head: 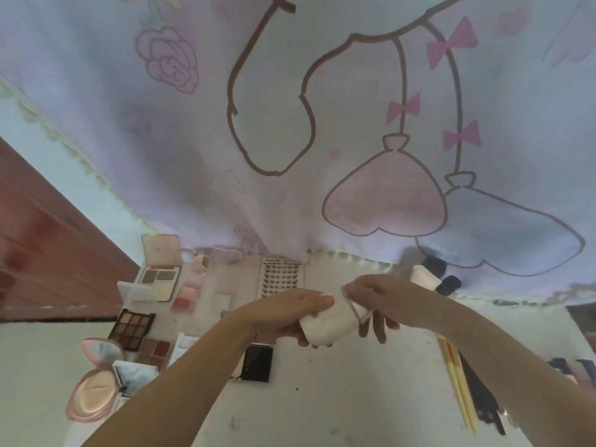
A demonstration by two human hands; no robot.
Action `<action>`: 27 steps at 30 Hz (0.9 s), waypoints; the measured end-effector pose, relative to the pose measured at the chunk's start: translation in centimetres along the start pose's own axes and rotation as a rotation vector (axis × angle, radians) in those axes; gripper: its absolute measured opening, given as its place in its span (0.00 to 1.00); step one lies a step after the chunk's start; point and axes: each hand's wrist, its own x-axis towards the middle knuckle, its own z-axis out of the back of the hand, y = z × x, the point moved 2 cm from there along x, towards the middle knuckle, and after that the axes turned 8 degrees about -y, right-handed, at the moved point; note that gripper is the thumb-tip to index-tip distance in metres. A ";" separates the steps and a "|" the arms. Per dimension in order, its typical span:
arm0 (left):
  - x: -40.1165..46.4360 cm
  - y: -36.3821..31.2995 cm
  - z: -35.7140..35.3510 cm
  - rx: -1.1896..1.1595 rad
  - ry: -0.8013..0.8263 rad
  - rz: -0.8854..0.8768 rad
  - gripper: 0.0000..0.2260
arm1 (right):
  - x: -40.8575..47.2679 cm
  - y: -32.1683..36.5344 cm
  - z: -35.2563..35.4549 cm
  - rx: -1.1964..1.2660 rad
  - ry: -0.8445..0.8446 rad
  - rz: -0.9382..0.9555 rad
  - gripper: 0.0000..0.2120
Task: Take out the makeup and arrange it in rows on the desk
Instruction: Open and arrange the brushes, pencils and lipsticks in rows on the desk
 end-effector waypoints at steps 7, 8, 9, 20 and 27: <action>1.9 1.4 1.6 -0.458 -0.168 0.160 0.16 | 2.2 -3.5 2.8 0.159 -0.233 0.136 0.07; 2.5 1.8 2.0 -0.430 -0.212 0.116 0.16 | 2.7 -4.4 3.0 0.205 -0.288 0.088 0.08; 3.3 2.1 2.3 -0.354 -0.267 0.056 0.15 | 3.4 -5.2 3.1 0.194 -0.337 0.027 0.08; 12.3 2.3 4.0 0.678 -1.081 -0.244 0.16 | 13.8 -10.5 -2.3 0.451 -0.536 -0.399 0.11; 13.8 3.6 4.0 0.782 -1.068 -0.219 0.20 | 15.6 -11.7 -2.3 0.134 -0.566 -0.351 0.10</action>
